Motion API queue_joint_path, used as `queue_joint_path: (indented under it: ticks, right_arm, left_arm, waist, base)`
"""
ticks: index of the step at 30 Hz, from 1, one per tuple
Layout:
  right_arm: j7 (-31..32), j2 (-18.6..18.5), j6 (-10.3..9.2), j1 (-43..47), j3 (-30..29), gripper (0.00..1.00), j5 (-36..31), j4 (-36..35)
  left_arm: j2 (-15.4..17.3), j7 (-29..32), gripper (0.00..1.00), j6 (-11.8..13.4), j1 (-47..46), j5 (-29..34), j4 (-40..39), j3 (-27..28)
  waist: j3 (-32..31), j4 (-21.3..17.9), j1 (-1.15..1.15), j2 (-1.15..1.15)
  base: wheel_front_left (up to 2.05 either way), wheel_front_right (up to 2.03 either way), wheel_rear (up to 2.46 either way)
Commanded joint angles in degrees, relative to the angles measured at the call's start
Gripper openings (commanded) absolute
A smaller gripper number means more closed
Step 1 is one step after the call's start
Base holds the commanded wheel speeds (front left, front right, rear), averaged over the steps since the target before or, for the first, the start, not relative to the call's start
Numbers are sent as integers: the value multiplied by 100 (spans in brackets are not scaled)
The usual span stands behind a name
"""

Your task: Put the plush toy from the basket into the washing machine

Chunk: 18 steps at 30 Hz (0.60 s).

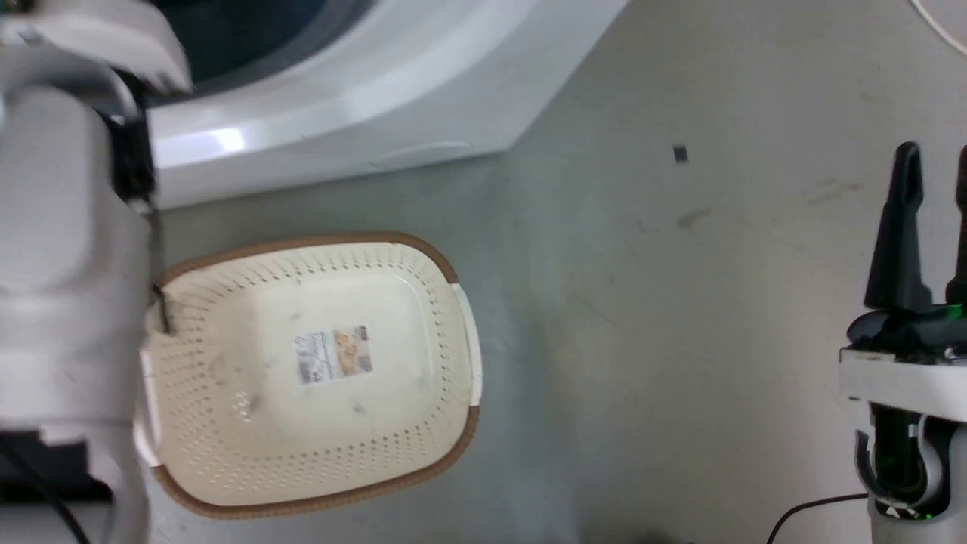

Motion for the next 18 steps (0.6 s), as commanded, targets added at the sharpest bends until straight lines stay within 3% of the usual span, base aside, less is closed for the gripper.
queue_joint_path:
  ticks: [1,10,18]
  right_arm:
    - [-25,-4,3,105,46,100,-111,-12]
    - [-25,-4,3,467,142,100,-677,39]
    - [-25,-4,3,1159,67,100,-919,246]
  left_arm:
    - [-121,-30,100,46,359,39,-209,22]
    - [-666,-30,100,147,1932,197,-1251,46]
    - [-1158,-30,100,233,3708,404,-2119,56]
  waist:
    - [-422,325,0,0]
    - [-1192,819,0,0]
    - [-2307,1269,0,0]
  base:
    - [0,0,0]
    - [0,0,0]
    - [0,0,0]
